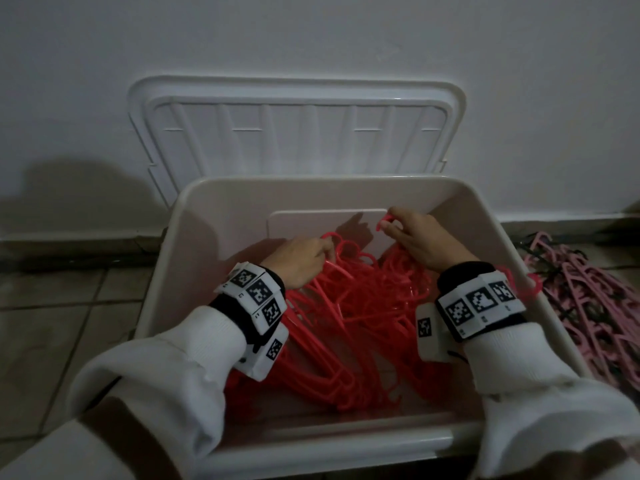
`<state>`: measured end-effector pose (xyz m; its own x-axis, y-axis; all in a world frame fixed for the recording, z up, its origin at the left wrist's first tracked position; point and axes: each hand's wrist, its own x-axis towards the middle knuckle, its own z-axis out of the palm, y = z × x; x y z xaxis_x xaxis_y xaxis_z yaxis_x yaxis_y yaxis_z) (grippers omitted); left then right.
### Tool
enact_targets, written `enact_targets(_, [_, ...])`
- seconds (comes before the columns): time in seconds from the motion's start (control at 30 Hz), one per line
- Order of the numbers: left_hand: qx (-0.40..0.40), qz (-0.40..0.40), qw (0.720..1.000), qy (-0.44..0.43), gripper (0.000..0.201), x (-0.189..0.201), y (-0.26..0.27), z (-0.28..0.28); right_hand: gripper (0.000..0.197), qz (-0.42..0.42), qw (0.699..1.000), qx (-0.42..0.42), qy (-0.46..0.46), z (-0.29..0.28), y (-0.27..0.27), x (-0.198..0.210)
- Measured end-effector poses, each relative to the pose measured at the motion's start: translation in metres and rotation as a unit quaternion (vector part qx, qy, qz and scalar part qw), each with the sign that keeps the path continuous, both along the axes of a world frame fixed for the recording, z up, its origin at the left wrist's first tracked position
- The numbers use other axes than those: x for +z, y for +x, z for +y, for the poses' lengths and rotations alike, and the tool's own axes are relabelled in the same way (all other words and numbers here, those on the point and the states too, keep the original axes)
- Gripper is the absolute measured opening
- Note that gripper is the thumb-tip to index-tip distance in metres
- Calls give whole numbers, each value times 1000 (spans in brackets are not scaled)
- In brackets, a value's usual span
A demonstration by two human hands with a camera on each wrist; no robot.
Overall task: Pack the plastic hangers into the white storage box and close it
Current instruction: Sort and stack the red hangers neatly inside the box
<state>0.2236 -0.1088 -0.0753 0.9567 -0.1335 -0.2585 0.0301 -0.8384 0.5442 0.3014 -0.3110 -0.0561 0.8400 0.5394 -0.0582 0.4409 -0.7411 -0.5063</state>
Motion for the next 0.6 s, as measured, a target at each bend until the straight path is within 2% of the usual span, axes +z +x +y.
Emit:
enact_targets(0.1, [17,0,999,27,26,2,0,-1,29,21,995,34,-87,-1,-3,3])
enact_targets(0.2, [34,-19,999,27,28,1,0,2,34,21,987,24,-160,-4,-7,9])
enact_targets(0.3, [21,-1,1000,22,36,3,-1,1,38,-44,984,-19,-173,-6,-11,20])
enact_targets(0.43, [9,25,1000,0,34,6,-4,-4,37,-150,970,-53,-186,-9,-14,29])
enact_targets(0.53, [-10,40,999,-20,29,6,-6,-7,38,-185,959,-79,-200,-10,-12,28])
enact_targets(0.6, [-41,46,998,0,25,4,-5,-7,45,-207,946,-101,-227,-11,-10,27])
